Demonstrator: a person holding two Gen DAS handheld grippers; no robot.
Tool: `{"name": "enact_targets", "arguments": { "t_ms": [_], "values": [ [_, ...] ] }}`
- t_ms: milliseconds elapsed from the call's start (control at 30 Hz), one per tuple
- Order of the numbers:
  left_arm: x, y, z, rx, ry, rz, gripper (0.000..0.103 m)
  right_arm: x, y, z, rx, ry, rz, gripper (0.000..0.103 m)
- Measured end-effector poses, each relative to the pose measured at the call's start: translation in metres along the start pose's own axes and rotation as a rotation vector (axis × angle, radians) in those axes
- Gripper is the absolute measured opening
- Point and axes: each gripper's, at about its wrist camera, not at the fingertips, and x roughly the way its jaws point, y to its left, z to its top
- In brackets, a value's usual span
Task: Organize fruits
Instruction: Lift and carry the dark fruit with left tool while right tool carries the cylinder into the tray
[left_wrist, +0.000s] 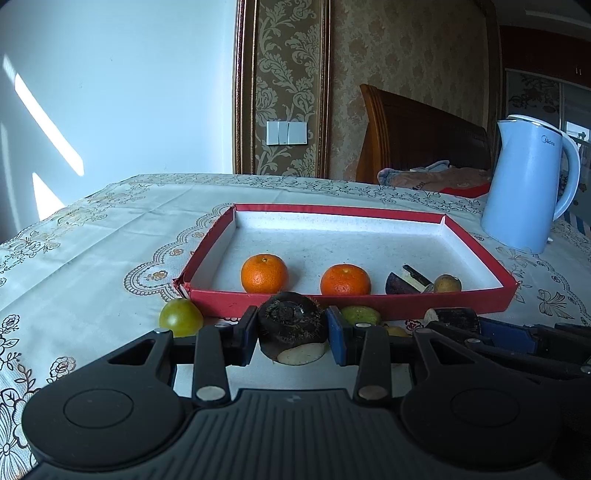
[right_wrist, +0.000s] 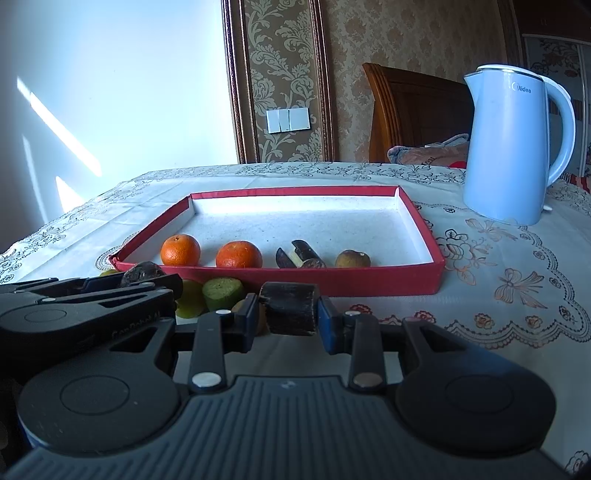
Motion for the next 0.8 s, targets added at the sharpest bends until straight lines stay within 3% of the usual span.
{"name": "enact_targets", "arguments": {
  "t_ms": [400,800],
  "values": [
    [0.002,0.001,0.002,0.001,-0.001,-0.005,0.038,0.000,0.000,0.003,0.003,-0.009,0.003,0.032],
    [0.011,0.000,0.027,0.011,-0.034,-0.002,0.038,0.008,0.002,0.030,-0.030,-0.045,-0.004,0.032]
  ]
}}
